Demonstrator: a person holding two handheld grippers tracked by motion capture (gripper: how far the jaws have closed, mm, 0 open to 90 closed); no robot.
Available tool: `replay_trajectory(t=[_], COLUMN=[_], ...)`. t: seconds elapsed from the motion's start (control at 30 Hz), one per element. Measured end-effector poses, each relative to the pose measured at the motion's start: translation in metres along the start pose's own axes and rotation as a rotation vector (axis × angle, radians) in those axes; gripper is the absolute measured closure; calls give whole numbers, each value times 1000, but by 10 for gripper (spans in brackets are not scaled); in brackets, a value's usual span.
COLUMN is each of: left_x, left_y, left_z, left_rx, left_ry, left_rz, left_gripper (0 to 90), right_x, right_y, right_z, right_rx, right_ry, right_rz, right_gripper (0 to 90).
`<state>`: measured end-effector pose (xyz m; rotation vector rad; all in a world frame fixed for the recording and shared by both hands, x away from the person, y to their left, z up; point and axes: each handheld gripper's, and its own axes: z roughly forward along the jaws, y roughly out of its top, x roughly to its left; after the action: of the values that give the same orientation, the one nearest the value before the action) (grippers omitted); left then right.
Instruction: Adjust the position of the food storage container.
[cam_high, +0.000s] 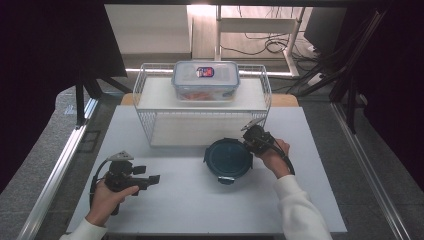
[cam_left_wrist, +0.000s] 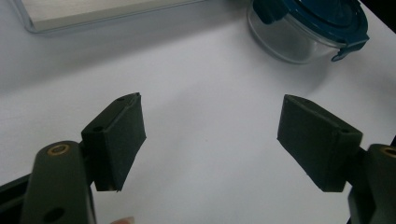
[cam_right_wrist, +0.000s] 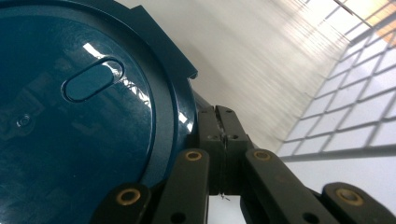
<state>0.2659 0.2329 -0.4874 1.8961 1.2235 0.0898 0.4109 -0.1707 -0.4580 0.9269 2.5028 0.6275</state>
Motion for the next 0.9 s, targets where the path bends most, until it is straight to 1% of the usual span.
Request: replay_trajectory(t=[0.17,0.23,0.4,0.53,0.7,0.73,0.9], left_x=[3,4,8,10,11,11,11], left_y=[0,0,1,0,0,0,0], left_z=[-4,-5,-9,-11,-11,-11,-7], left_rx=[-13,-13,-30,-32,-31,-29,-21], left_ry=[0,-2,-6,-2,-1,0,-5], left_rz=[-15,-18,-32,-37,-39,-38,-38], left_gripper=[226,227,227,227,228,228,227], right_x=[10,15,27,37,45,46,55], right_y=[2,3,2,2,1,1,3], right_z=[-1,-1,-2,-3,-5,-5,-4], right_rx=[-3,-7,-22,-33,-49,-49,-61], right_ry=[24,24,33,48,74,73,88], right_rz=[-14,-20,-17,-26,-22,-28,-31], right_gripper=[887,887,887,887,887,888,888])
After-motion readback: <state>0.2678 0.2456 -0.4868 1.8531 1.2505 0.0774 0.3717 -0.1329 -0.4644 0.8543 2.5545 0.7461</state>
